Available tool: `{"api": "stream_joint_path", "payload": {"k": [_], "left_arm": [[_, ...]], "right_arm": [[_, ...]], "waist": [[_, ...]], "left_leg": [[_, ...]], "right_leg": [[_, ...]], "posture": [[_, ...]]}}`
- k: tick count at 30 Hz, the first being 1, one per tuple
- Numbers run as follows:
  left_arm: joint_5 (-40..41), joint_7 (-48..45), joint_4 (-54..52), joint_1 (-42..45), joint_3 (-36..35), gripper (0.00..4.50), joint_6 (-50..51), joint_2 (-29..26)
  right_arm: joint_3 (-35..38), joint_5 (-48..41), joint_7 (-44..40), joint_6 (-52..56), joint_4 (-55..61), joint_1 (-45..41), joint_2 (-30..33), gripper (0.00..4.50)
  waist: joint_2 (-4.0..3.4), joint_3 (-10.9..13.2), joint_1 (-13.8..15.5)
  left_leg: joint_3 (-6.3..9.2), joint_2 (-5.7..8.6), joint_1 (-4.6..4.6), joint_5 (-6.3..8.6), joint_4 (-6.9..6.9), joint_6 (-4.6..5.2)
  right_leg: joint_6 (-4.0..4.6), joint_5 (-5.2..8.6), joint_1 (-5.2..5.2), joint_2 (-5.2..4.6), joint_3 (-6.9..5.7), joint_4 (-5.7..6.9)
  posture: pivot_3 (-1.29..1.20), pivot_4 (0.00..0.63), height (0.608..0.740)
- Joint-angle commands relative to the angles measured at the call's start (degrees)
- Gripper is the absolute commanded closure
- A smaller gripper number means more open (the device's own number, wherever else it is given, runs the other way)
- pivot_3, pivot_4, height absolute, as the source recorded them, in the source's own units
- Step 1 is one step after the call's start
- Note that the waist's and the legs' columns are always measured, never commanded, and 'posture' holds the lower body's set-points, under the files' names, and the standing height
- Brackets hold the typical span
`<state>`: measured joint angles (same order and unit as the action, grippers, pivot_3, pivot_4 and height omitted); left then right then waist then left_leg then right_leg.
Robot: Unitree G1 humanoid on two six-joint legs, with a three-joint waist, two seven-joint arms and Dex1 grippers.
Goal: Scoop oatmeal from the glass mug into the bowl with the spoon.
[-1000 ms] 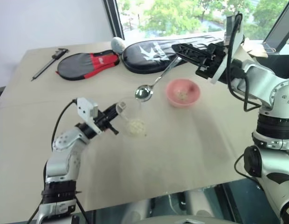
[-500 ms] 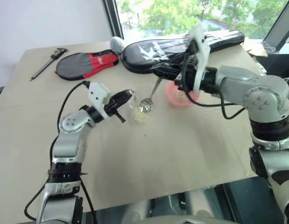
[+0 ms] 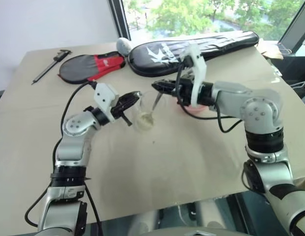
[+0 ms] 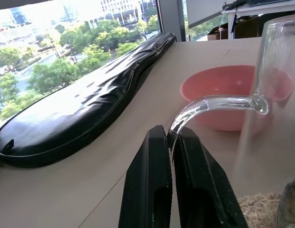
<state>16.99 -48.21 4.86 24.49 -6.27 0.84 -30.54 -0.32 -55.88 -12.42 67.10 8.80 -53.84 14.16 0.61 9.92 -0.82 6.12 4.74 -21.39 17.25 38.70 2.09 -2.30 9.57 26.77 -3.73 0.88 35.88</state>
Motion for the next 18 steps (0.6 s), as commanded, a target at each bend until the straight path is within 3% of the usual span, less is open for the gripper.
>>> {"api": "stream_joint_path", "payload": {"k": [1, 8, 18], "left_arm": [[0.04, 1.43, 0.47, 0.10, -1.96, 4.43, -4.31, 0.57], [-0.36, 2.29, 3.38, 0.13, -1.54, 4.43, -7.52, 1.29], [-1.82, 6.03, 7.77, 2.69, -1.80, 4.43, -14.18, 4.11]], "right_arm": [[5.73, -3.76, 2.51, 3.59, -0.80, -3.60, -0.40, 4.50], [11.64, -7.02, 6.16, 8.01, -2.71, -5.05, -0.85, 4.50], [25.41, -17.94, 25.32, 11.88, -13.25, -6.85, -5.28, 4.50]], "waist": [[0.00, 0.00, -0.01], [0.00, 0.00, -0.17], [-0.01, -0.01, -0.21]], "left_leg": [[0.00, 0.01, 0.00, 0.00, 0.00, 0.00], [0.00, 0.00, -0.03, 0.00, 0.00, 0.00], [0.01, 0.01, -0.25, -0.01, 0.23, 0.00]], "right_leg": [[0.00, 0.00, 0.00, 0.00, 0.00, 0.00], [-0.01, 0.00, 0.02, 0.00, 0.00, 0.00], [-0.05, -0.04, 0.16, -0.01, 0.00, 0.12]], "posture": [[0.00, 0.150, 0.740], [0.00, 0.150, 0.740], [0.00, 0.150, 0.740]]}}
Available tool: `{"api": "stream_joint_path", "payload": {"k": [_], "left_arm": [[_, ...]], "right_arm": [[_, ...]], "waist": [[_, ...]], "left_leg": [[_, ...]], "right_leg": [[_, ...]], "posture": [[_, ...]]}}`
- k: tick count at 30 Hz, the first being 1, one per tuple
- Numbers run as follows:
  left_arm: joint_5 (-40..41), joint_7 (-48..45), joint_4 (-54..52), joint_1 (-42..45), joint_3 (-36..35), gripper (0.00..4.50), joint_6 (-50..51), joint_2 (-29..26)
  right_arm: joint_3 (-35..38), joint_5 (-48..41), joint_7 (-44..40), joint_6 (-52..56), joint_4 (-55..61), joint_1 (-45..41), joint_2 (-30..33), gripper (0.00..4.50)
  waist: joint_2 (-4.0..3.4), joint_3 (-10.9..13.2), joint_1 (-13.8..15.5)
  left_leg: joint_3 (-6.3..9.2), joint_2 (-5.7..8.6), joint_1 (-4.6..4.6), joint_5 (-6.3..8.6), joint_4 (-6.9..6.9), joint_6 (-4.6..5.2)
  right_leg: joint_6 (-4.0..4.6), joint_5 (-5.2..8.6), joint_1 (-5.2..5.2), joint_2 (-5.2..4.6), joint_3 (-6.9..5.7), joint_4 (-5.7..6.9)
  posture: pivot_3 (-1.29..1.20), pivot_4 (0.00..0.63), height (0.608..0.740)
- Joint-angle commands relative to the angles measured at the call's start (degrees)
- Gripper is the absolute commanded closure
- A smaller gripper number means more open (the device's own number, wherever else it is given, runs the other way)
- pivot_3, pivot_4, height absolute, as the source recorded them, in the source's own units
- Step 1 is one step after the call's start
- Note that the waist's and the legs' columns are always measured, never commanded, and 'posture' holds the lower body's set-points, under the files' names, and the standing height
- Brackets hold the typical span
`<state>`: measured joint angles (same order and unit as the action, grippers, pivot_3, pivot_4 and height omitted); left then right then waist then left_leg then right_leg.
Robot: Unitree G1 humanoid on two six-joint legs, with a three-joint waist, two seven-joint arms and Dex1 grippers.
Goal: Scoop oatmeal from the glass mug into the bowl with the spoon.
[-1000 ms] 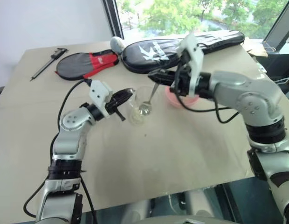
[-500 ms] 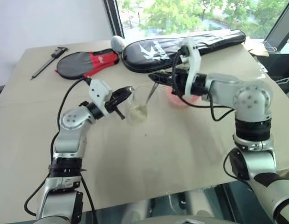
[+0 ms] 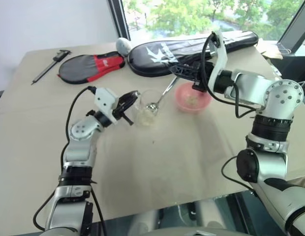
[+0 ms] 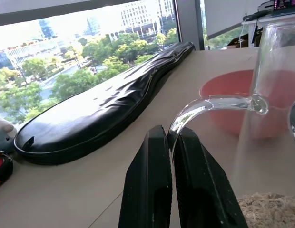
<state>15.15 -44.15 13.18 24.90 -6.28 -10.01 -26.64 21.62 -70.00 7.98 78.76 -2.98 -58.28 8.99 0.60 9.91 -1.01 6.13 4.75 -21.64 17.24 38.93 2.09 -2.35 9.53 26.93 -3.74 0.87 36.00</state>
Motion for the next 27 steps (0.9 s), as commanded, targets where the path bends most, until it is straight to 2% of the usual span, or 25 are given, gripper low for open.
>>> {"api": "stream_joint_path", "payload": {"k": [1, 5, 11, 27], "left_arm": [[-0.20, 2.35, -0.32, 2.43, -1.78, 4.43, -3.86, 0.49], [-1.02, 3.62, 1.23, 3.61, -1.45, 4.43, -5.97, 1.59], [-2.76, 4.26, 4.54, 5.42, -0.71, 4.43, -8.89, 2.50], [-6.38, 4.22, 15.06, 11.07, 0.89, 4.43, -15.99, 4.09]], "right_arm": [[4.42, -4.95, 6.85, 0.03, -2.49, -2.57, -0.23, 4.50], [7.17, -9.03, 13.80, -1.71, -6.41, -2.88, -0.26, 4.50], [8.23, -13.79, 19.17, -4.74, -8.99, -2.42, 0.49, 4.50], [7.23, -17.52, 19.71, -12.40, -9.61, -1.14, 5.19, 4.50]], "waist": [[0.00, 0.00, -0.05], [0.00, 0.00, -0.11], [0.00, 0.00, -0.19], [0.02, -0.01, -0.21]], "left_leg": [[0.00, 0.00, -0.13, 0.00, 0.10, 0.00], [-0.05, 0.05, -0.27, 0.00, 0.29, 0.00], [-0.15, 0.05, -0.23, -0.01, 0.36, 0.01], [-0.33, 0.05, -0.23, -0.01, 0.47, 0.03]], "right_leg": [[-0.01, -0.02, 0.11, 0.01, -0.01, 0.05], [-0.03, -0.03, 0.26, -0.03, 0.05, 0.23], [-0.02, -0.03, 0.29, -0.03, 0.14, 0.48], [-0.03, -0.04, 0.38, -0.04, 0.26, 0.71]], "posture": [[0.00, 0.150, 0.740], [0.00, 0.150, 0.740], [0.00, 0.150, 0.740], [0.00, 0.150, 0.740]]}}
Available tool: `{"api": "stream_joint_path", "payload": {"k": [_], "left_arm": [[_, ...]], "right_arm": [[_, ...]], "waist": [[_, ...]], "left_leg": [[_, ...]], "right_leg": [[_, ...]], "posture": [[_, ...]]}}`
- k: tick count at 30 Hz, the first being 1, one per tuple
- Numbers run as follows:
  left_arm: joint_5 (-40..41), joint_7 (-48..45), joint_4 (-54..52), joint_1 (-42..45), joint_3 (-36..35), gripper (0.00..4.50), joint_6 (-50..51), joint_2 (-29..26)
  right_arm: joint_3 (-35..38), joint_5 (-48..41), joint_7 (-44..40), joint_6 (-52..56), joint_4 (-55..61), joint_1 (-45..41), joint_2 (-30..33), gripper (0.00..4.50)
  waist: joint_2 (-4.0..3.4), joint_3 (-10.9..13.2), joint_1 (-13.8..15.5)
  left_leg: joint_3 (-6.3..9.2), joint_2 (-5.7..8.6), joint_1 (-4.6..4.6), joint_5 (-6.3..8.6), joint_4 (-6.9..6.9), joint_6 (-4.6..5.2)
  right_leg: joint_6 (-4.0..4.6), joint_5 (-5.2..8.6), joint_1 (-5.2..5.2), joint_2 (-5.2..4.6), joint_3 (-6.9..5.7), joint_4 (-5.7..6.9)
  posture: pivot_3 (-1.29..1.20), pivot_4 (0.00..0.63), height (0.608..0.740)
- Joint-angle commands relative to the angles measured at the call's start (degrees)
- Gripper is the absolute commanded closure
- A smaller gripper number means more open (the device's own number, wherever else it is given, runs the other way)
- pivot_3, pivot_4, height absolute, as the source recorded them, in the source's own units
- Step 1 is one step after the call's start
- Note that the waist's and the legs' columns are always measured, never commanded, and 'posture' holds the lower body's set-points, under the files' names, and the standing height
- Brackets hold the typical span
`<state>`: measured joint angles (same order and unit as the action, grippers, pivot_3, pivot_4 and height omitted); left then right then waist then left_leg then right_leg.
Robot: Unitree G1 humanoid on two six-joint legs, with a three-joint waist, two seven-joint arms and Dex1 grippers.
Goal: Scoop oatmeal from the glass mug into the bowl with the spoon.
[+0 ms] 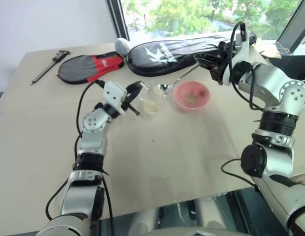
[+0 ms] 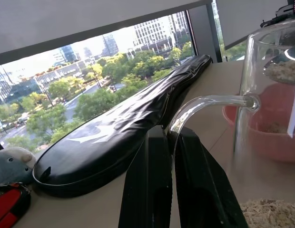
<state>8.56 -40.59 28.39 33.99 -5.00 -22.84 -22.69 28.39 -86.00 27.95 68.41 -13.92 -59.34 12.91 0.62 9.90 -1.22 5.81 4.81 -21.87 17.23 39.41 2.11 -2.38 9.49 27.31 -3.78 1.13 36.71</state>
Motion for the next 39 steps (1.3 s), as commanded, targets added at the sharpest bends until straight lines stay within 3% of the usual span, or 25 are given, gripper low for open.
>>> {"api": "stream_joint_path", "payload": {"k": [1, 26, 34, 39], "left_arm": [[0.11, 0.76, 0.22, 2.23, -0.21, 4.43, -3.50, 0.22], [-0.55, 5.71, 12.14, 8.44, -1.51, 4.43, -8.03, 0.81], [-0.13, 7.19, 9.28, 3.24, -2.63, 4.43, -6.66, 0.02], [1.17, 9.25, 5.66, -0.90, -4.22, 4.43, -5.64, -0.61]], "right_arm": [[0.42, -1.68, -0.17, -2.44, 1.35, -0.02, 1.27, 4.50], [-0.46, -2.88, -1.92, -6.15, 0.80, 0.90, 4.99, 4.50], [0.99, -1.95, -3.34, -8.63, -2.43, 0.30, 8.12, 4.50], [-1.17, 4.37, -8.01, -9.51, -5.09, 1.50, 10.38, 4.50]], "waist": [[0.00, 0.00, -0.01], [0.02, -0.01, 0.01], [0.02, -0.02, -0.05], [0.04, -0.04, -0.02]], "left_leg": [[-0.01, 0.00, 0.00, 0.00, 0.00, 0.00], [-0.15, -0.01, -0.04, 0.00, 0.02, 0.01], [-0.23, -0.02, -0.07, 0.00, 0.02, 0.01], [-0.33, -0.02, -0.06, 0.00, 0.02, 0.02]], "right_leg": [[0.00, 0.00, 0.01, 0.00, 0.01, 0.00], [-0.03, -0.02, 0.11, 0.00, 0.16, 0.06], [-0.04, -0.02, 0.16, 0.01, 0.25, 0.08], [-0.07, -0.04, 0.17, 0.01, 0.33, 0.08]], "posture": [[0.00, 0.150, 0.740], [0.00, 0.150, 0.740], [0.00, 0.150, 0.740], [0.00, 0.150, 0.740]]}}
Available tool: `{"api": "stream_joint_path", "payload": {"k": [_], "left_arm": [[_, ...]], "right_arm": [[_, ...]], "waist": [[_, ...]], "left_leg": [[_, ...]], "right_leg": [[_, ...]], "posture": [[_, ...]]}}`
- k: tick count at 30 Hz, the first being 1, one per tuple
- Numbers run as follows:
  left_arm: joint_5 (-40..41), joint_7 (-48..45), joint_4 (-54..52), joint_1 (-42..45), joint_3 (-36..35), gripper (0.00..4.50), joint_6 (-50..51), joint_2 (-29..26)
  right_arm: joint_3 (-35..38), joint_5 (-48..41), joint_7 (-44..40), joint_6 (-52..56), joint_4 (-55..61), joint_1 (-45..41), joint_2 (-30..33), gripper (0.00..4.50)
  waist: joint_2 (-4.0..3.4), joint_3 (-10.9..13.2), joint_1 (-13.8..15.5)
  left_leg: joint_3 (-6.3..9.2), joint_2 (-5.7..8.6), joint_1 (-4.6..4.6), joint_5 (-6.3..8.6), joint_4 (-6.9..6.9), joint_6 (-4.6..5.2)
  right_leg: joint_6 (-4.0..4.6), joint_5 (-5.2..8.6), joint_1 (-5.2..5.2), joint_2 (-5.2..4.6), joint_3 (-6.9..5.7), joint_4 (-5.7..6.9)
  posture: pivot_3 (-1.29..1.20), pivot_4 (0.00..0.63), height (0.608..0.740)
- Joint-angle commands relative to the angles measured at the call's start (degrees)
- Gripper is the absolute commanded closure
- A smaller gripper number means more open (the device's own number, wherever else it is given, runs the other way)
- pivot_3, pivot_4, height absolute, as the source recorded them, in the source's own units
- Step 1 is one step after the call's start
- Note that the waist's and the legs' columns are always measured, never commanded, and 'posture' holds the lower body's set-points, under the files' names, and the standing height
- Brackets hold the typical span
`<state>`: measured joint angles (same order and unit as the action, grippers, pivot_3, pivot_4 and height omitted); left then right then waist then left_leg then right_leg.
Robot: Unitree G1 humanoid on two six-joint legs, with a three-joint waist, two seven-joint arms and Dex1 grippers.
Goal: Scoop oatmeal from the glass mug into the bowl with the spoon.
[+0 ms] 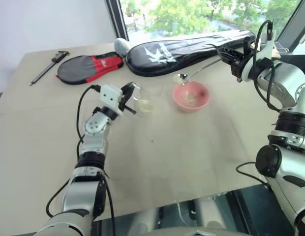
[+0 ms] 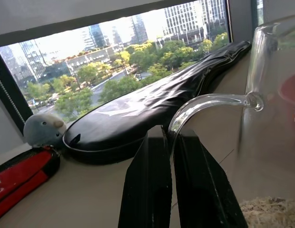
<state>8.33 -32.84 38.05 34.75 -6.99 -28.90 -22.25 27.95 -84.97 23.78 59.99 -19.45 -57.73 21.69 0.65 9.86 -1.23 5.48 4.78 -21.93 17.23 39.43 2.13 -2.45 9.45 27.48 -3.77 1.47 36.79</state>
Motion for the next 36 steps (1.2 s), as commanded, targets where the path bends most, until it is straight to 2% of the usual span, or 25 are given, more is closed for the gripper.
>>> {"api": "stream_joint_path", "payload": {"k": [1, 6, 15, 18, 22, 25, 32, 36], "left_arm": [[1.71, 1.89, -4.92, -2.31, -2.49, 4.43, 0.77, -0.95], [3.80, 2.67, -10.78, -5.37, -3.08, 4.43, 3.01, 0.84], [6.66, 8.24, -20.03, -10.59, -4.60, 4.43, 9.99, 4.49], [7.14, 9.15, -21.98, -11.98, -4.80, 4.43, 11.58, 5.40], [7.27, 9.84, -23.92, -13.43, -4.54, 4.43, 13.12, 6.37], [6.90, 10.12, -24.52, -14.08, -4.22, 4.43, 13.45, 6.84], [6.99, 8.93, -24.89, -15.47, -3.07, 4.43, 12.26, 8.90], [7.12, 7.87, -23.73, -15.37, -2.75, 4.43, 11.22, 9.74]], "right_arm": [[-2.19, 5.98, -5.65, -1.34, 0.72, 0.31, 2.14, 4.50], [-11.92, 21.00, -15.66, -4.98, 5.24, 1.06, 4.52, 4.50], [-34.09, 47.01, -40.20, -17.94, 24.97, 2.19, 12.17, 4.50], [-37.49, 51.66, -46.05, -20.70, 28.70, 3.18, 13.67, 4.50], [-35.36, 53.75, -47.16, -20.60, 26.97, 3.70, 12.00, 4.50], [-29.66, 51.66, -44.36, -17.79, 22.45, 2.34, 8.66, 4.50], [-11.27, 35.03, -31.22, -3.80, 16.89, -6.86, -4.26, 4.50], [-7.49, 26.49, -25.93, 3.08, 18.83, -8.19, -10.15, 4.50]], "waist": [[0.00, 0.00, -0.04], [-0.01, 0.00, -0.33], [0.01, -0.01, -1.03], [0.02, -0.02, -0.98], [0.04, -0.02, -0.73], [0.07, -0.04, -0.65], [0.06, -0.04, -0.94], [0.06, -0.06, -0.93]], "left_leg": [[-0.01, -0.01, 0.01, 0.00, 0.00, 0.00], [-0.14, -0.03, 0.05, 0.00, 0.00, 0.01], [-0.15, -0.03, 0.00, 0.00, 0.01, 0.01], [-0.14, -0.03, 0.02, 0.00, 0.03, 0.00], [-0.14, -0.02, 0.02, 0.00, 0.06, 0.00], [-0.15, -0.02, 0.05, 0.00, 0.07, -0.01], [-0.15, -0.06, 0.04, -0.01, 0.05, -0.02], [-0.11, -0.07, 0.04, -0.02, 0.03, -0.03]], "right_leg": [[-0.01, -0.01, 0.00, 0.01, 0.02, 0.00], [-0.03, -0.04, 0.00, 0.04, 0.12, 0.03], [-0.08, -0.07, 0.11, 0.09, 0.14, -0.04], [-0.08, -0.07, 0.10, 0.08, 0.12, -0.04], [-0.05, -0.15, 0.07, 0.07, 0.12, -0.04], [-0.03, -0.21, 0.03, 0.08, 0.13, -0.05], [0.02, -0.26, 0.10, 0.13, 0.19, -0.04], [0.02, -0.26, 0.09, 0.13, 0.15, -0.04]], "posture": [[0.00, 0.150, 0.740], [0.00, 0.150, 0.740], [0.00, 0.150, 0.740], [0.00, 0.150, 0.740], [0.00, 0.150, 0.740], [0.00, 0.150, 0.740], [0.00, 0.150, 0.740], [0.00, 0.150, 0.740]]}}
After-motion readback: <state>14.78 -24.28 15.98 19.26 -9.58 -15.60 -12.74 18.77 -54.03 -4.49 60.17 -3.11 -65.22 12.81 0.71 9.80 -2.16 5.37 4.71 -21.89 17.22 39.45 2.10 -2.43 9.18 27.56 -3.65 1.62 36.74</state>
